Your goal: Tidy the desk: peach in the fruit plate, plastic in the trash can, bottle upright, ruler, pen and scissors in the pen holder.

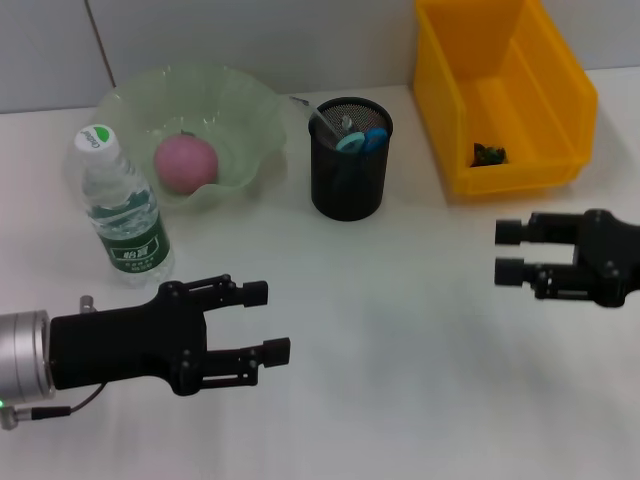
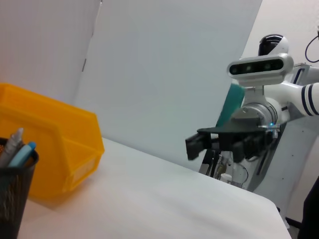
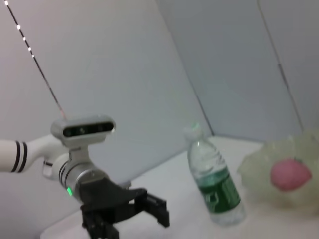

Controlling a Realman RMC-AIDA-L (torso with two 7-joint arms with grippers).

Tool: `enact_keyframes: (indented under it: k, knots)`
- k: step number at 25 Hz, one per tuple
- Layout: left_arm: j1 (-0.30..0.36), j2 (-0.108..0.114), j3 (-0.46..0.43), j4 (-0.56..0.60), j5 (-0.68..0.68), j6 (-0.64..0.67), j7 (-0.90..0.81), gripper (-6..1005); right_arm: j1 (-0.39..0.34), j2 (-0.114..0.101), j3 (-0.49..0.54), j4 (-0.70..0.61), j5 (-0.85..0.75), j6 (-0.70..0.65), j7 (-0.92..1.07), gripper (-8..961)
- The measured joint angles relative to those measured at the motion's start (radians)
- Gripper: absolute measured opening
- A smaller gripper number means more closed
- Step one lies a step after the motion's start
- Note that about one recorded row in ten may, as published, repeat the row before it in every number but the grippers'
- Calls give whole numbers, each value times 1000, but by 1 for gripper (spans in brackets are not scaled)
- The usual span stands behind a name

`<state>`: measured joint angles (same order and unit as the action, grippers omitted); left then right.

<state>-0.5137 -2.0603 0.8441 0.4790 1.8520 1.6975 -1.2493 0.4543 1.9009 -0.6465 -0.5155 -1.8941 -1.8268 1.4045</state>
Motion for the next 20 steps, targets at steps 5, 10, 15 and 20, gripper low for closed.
enact_keyframes:
  k: [5, 10, 15, 20]
  knots:
    - [4, -1, 1, -7, 17, -6, 2, 797, 3, 1, -4, -8, -58, -11, 17, 652]
    - [13, -3, 14, -3, 29, -13, 2, 797, -16, 19, -5, -50, -81, -11, 16, 652]
    - [22, -3, 10, -3, 31, -21, 4, 797, -14, 22, -6, -54, -110, -3, 11, 652]
    - [26, -2, 6, -1, 31, -22, 4, 796, -7, 33, -6, -59, -138, 14, 10, 652]
